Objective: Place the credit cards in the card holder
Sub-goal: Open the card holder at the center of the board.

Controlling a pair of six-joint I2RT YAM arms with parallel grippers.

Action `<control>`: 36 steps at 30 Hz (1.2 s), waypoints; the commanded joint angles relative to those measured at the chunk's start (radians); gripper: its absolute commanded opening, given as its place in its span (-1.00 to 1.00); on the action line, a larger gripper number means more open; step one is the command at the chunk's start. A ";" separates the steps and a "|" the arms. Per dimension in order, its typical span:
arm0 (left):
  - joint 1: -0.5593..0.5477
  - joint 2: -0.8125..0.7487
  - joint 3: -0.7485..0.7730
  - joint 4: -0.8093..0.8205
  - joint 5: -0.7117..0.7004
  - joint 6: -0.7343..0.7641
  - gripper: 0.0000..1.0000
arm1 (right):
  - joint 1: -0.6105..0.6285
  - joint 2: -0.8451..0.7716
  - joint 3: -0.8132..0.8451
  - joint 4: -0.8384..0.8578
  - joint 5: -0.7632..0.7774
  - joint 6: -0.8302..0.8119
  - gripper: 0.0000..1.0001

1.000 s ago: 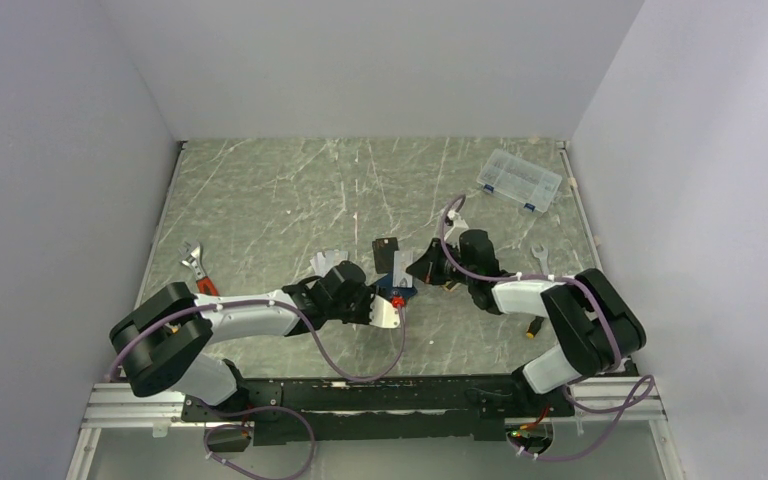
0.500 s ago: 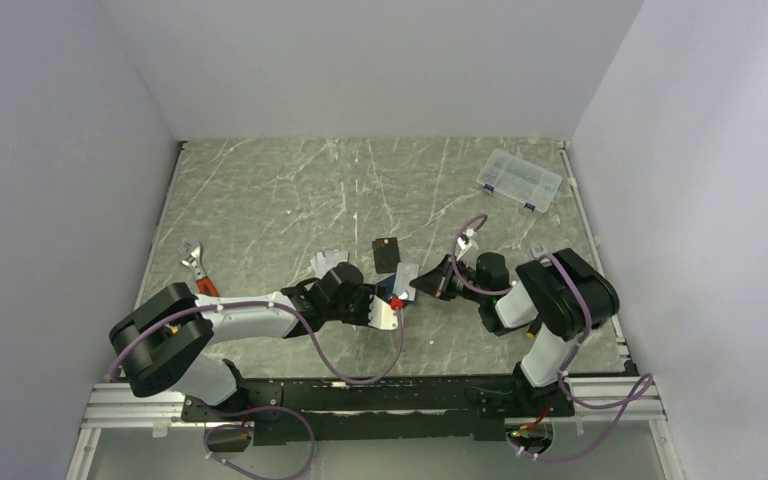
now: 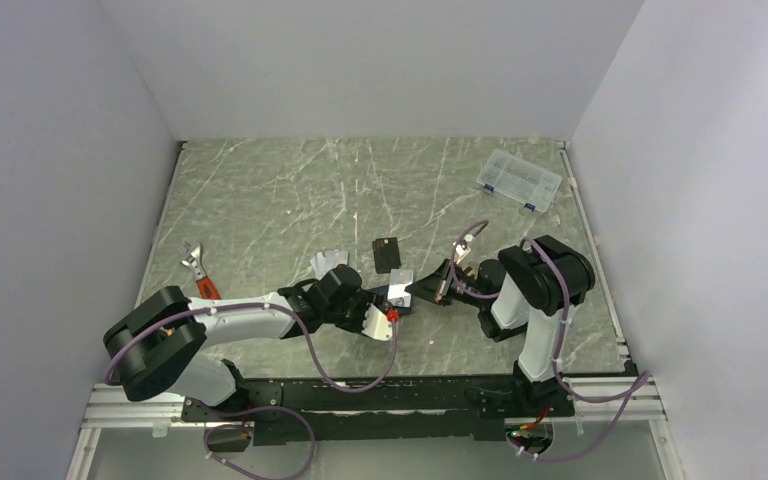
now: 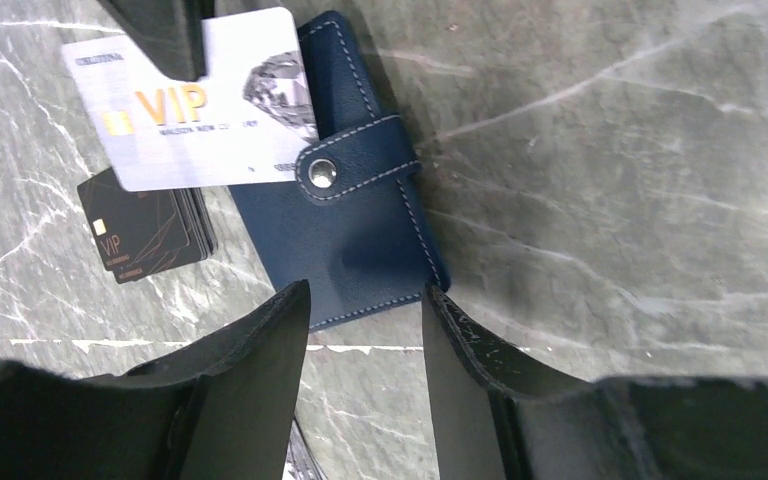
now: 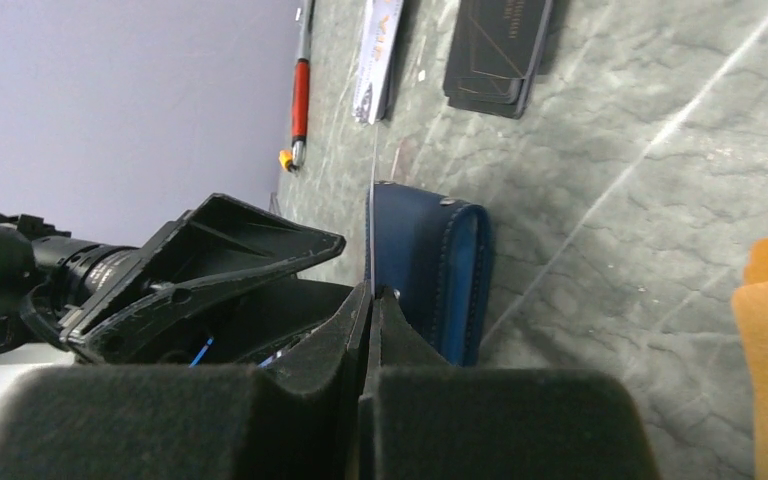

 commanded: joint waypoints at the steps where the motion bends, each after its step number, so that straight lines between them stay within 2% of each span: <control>1: 0.000 -0.058 0.018 -0.102 0.043 0.019 0.02 | 0.005 -0.054 -0.015 0.142 -0.021 0.001 -1.00; 5: -0.004 -0.073 0.032 -0.109 0.032 -0.039 0.03 | 0.028 -0.055 -0.019 0.128 -0.003 -0.007 -1.00; 13: -0.014 -0.052 -0.012 0.046 -0.075 -0.087 0.03 | 0.052 -0.005 -0.040 0.250 -0.008 0.053 -1.00; 20: -0.014 -0.056 -0.004 0.043 -0.116 -0.134 -0.03 | 0.054 -0.066 -0.057 0.197 -0.064 0.024 -1.00; 24: -0.009 -0.055 0.009 0.018 -0.124 -0.160 -0.03 | 0.072 -0.136 -0.048 0.036 -0.094 -0.061 -1.00; 30: -0.008 -0.046 0.045 -0.031 -0.099 -0.182 -0.01 | 0.142 -0.312 -0.023 -0.446 0.014 -0.308 -1.00; 32: -0.008 -0.042 0.048 -0.026 -0.103 -0.181 -0.02 | 0.178 -0.329 0.000 -0.512 0.052 -0.348 -1.00; 36: -0.008 -0.042 0.052 -0.033 -0.096 -0.183 -0.03 | 0.211 -0.305 0.028 -0.525 0.081 -0.359 -1.00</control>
